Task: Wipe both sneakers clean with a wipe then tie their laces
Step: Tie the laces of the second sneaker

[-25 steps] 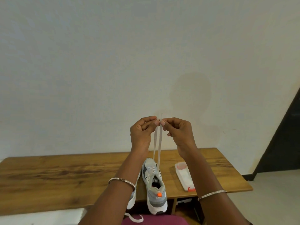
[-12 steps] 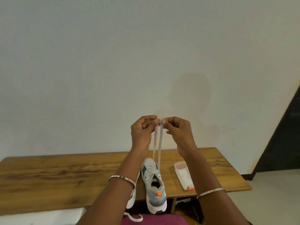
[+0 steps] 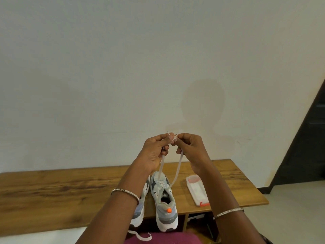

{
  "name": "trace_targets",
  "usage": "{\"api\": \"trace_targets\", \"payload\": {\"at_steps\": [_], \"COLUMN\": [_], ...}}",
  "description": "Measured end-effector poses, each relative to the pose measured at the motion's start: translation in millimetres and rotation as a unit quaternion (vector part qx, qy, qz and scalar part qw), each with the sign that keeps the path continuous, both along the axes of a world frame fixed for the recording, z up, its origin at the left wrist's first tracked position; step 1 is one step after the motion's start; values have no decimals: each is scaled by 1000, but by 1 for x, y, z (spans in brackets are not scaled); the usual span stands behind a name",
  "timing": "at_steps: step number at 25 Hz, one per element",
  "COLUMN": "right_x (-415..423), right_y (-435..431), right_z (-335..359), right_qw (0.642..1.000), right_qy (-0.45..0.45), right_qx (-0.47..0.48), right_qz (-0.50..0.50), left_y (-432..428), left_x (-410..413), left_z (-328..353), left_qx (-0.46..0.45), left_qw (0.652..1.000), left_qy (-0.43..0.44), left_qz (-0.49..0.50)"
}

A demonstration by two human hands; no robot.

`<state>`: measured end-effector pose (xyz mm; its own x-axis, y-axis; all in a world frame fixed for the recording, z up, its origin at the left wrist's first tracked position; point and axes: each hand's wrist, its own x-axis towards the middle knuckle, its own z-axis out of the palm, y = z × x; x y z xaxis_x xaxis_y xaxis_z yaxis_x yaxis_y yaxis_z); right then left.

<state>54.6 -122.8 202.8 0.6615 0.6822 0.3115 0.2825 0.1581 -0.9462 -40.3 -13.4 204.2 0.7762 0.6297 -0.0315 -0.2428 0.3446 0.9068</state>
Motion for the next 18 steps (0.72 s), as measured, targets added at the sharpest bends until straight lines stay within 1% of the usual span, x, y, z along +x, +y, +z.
{"api": "trace_targets", "payload": {"at_steps": [3, 5, 8, 10, 12, 13, 14, 15, 16, 17, 18], "right_x": [1, -1, 0, 1, 3, 4, 4, 6, 7, 9, 10], "right_y": [-5, -5, -1, 2, 2, 2, 3, 3, 4, 4, 4], "right_z": [2, 2, -1, -2, -3, -2, -1, 0, 0, 1, 1], "right_qw": [999, 999, 997, 995, 994, 994, 992, 989, 984, 979, 975], "right_qy": [5, 23, 65, 86, 96, 105, 121, 142, 165, 183, 192], "right_qx": [9, 14, 25, 12, -3, -12, -25, -43, -64, -87, -107], "right_qz": [45, 39, -18, -46, -46, -39, -33, -28, -24, -22, -19], "left_y": [1, -1, -8, -10, -9, -9, -6, -2, 3, 7, 9], "left_x": [2, 2, 3, 4, 5, 5, 4, 4, 3, 3, 4], "left_z": [0, -1, -6, -11, -17, -20, -23, -27, -30, -34, -36], "left_qx": [3, 44, 144, 258, 385, 441, 506, 584, 663, 725, 766], "left_qw": [999, 998, 987, 958, 909, 882, 846, 792, 725, 661, 610], "left_qy": [-4, -1, 3, 26, 27, 8, -15, -32, -39, -39, -33], "left_qz": [31, 49, 76, 121, 156, 163, 168, 175, 183, 190, 198]}}
